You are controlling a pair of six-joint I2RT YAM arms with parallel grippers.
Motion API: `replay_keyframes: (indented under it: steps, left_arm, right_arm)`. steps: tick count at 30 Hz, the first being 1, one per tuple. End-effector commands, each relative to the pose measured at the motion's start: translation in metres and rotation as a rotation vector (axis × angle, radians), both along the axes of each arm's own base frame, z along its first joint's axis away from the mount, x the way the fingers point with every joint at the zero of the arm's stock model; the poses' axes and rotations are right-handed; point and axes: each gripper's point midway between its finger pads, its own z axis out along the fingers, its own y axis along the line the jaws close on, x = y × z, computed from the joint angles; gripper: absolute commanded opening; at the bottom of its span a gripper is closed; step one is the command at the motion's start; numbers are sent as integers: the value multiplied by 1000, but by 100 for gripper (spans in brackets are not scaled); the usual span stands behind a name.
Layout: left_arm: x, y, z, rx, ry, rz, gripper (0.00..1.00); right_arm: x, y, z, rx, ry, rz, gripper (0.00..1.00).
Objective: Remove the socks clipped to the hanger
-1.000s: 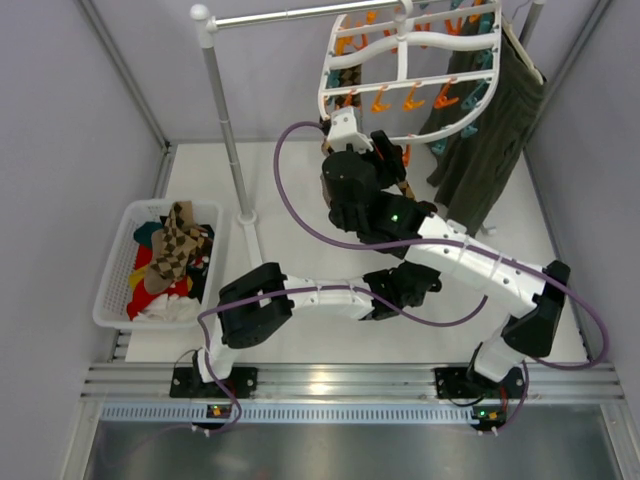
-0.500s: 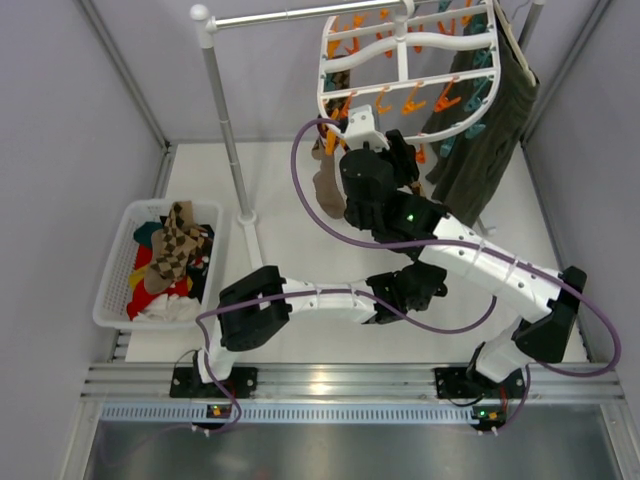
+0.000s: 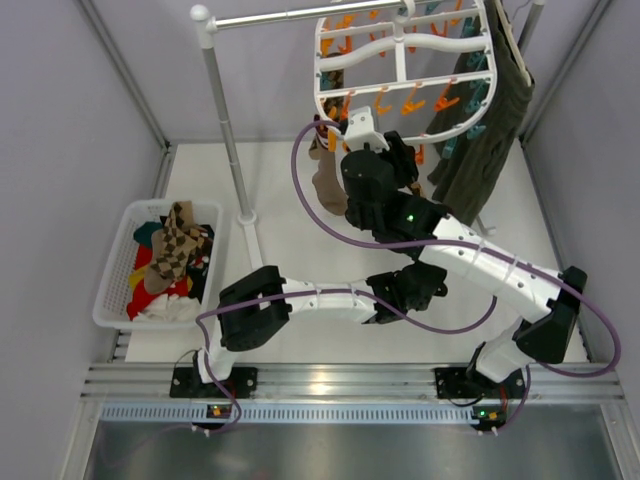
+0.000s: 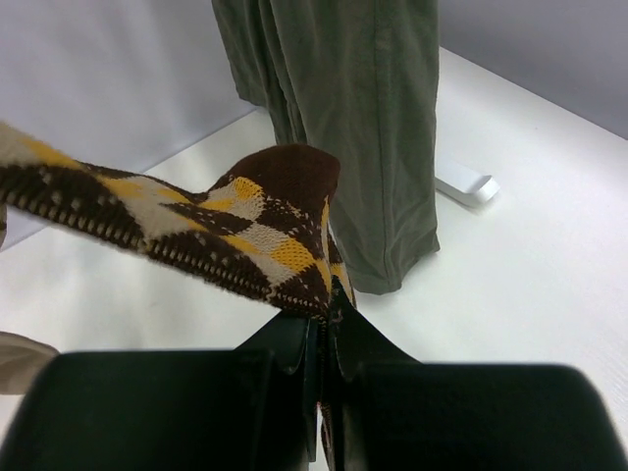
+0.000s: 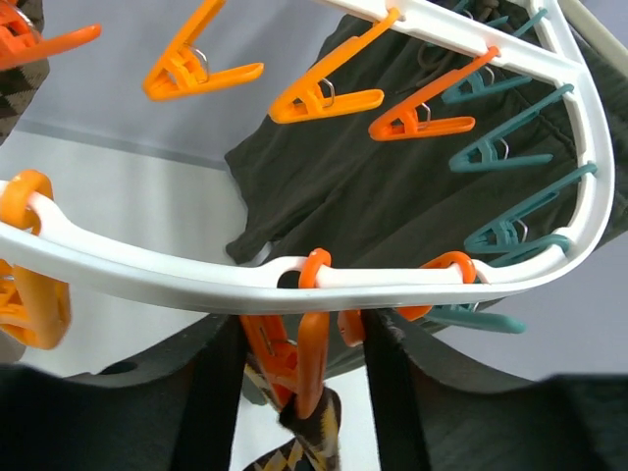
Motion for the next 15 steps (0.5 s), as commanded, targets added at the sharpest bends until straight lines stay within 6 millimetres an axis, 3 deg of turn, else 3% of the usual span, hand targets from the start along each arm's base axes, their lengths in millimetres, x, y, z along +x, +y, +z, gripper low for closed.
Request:
replay_keyframes:
  steps: [1, 4, 6, 11, 15]
  left_arm:
    - [-5, -7, 37, -98, -18, -26, 0]
    - [-5, -7, 36, -98, -17, -25, 0]
    - [-5, -7, 35, -97, -16, -25, 0]
    - [-4, -8, 31, -91, -13, -20, 0]
    - [-3, -9, 25, -86, -9, -16, 0]
  right_arm:
    - [-1, -10, 18, 80, -57, -18, 43]
    - [-2, -12, 21, 88, -61, -20, 37]
    - [-3, -12, 22, 88, -60, -20, 24]
    - [-5, -15, 24, 103, -62, -7, 20]
    - [-6, -15, 25, 109, -63, 10, 8]
